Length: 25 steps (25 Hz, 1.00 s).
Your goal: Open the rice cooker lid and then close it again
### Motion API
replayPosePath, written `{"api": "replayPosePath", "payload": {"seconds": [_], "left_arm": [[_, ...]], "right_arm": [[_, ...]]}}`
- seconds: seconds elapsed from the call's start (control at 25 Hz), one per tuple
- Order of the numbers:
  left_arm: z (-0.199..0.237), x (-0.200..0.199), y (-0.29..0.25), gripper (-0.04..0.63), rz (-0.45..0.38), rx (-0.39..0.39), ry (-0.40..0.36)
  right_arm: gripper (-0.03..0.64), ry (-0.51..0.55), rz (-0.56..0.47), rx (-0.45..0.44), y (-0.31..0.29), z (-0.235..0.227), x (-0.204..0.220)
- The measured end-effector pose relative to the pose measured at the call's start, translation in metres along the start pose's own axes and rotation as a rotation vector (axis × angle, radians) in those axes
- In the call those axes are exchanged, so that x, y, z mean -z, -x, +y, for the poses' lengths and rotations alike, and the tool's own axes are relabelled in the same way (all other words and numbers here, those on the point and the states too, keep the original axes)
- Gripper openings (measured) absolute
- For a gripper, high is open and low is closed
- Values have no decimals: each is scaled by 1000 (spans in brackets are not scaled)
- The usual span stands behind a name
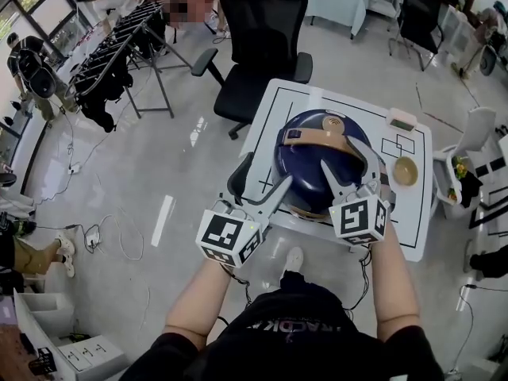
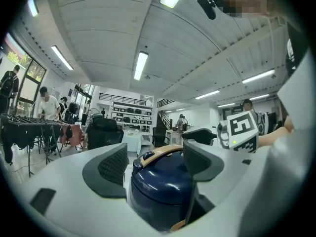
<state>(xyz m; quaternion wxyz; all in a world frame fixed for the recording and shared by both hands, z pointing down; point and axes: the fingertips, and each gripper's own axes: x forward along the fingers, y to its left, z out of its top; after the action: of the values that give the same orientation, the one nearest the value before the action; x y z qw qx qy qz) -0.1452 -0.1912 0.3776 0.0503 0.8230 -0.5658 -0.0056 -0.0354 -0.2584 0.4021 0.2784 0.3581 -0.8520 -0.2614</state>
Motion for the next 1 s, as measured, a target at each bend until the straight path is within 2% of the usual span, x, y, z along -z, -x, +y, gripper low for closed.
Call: {"api": "replayPosePath", "payload": {"seconds": [0.16,0.44,0.8,1.0], "left_arm": [[2,-1,-26,341,4,13,1],[1,-6,-59,340,-6,24,-7],[11,-15,-72,339,-10,37,-20],[22,-17,-80,337,6,94,-21]], "right_arm": [[253,109,45,-13,-15,-3,11],[252,231,92,-32,-36,-3,22],[252,294,112,-23,-52,0,16],[252,316,153,-22,-60,3,10]]}}
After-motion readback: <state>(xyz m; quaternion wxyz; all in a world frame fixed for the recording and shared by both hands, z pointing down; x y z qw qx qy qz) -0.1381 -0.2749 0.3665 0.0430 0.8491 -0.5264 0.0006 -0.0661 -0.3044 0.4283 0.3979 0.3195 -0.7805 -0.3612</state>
